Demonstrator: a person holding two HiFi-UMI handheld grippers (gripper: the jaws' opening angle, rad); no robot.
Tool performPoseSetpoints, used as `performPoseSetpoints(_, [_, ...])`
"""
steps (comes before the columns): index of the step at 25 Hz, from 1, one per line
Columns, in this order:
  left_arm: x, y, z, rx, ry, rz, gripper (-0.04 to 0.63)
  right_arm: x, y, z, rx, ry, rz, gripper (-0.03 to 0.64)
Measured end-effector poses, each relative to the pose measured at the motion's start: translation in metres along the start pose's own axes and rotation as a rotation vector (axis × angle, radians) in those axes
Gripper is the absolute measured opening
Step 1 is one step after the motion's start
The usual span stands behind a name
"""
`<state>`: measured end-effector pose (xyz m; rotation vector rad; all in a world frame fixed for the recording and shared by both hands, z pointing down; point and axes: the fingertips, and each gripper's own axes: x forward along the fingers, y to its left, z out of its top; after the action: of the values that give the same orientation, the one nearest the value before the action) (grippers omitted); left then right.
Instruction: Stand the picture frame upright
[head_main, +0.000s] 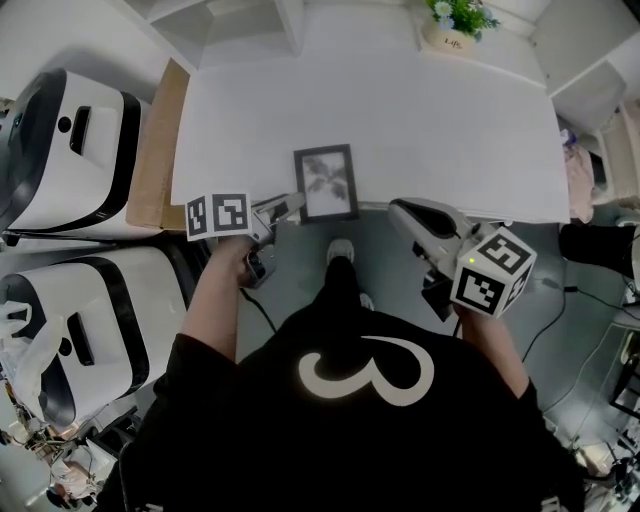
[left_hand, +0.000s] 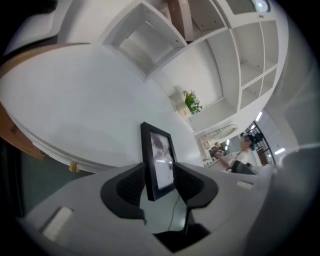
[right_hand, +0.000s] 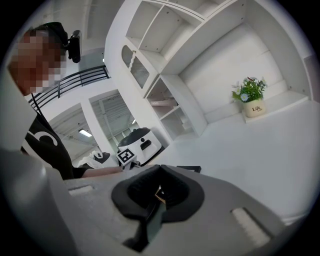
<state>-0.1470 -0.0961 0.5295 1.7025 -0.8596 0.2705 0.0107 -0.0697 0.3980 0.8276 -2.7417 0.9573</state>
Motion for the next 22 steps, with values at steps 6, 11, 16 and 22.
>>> performPoseSetpoints(6, [-0.001, 0.019, -0.021, -0.152, 0.092, -0.241, 0.178, 0.008, -0.006, -0.006, 0.009, 0.022, 0.003, 0.003])
performPoseSetpoints(11, [0.015, 0.016, -0.031, -0.25, 0.139, -0.368, 0.178, 0.013, -0.014, -0.011, 0.027, 0.037, -0.004, 0.003])
performPoseSetpoints(16, [0.029, 0.01, -0.027, -0.31, 0.158, -0.429, 0.172, 0.021, -0.018, -0.018, 0.027, 0.057, -0.008, 0.003])
performPoseSetpoints(22, [0.032, 0.007, -0.025, -0.304, 0.19, -0.44, 0.088, 0.021, -0.022, -0.017, 0.026, 0.062, -0.012, 0.003])
